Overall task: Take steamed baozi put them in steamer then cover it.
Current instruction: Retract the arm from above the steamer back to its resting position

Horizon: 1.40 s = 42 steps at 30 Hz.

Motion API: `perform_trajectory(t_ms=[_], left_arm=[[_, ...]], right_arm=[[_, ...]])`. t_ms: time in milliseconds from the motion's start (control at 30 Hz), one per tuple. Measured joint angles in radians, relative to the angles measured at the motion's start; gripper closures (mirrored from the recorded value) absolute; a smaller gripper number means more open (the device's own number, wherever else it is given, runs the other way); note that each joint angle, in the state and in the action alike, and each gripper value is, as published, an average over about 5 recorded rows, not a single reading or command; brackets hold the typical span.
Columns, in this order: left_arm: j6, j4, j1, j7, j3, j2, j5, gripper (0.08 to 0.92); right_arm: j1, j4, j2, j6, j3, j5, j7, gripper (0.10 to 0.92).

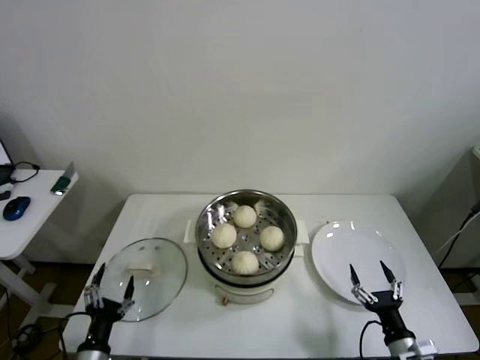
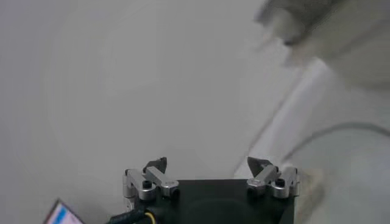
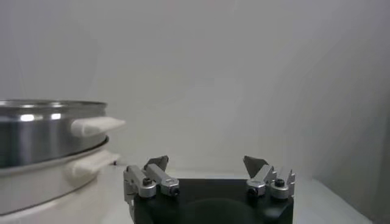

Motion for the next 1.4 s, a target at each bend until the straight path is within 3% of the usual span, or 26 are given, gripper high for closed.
perform_trajectory(t_ms=[533, 1400], left_arm=[[0.130, 0.147, -0.099, -0.100, 0.024, 0.001, 0.452, 0.177], [0.191, 0.313, -0.283, -0.069, 0.066, 0.009, 0.530, 0.177]], right_arm=[[-0.041, -0.043, 0.050, 0.063, -0.007, -0.032, 0.009, 0.203], [-0.091, -0.045, 0.096, 0.113, 0.003, -0.059, 0.015, 0.203]])
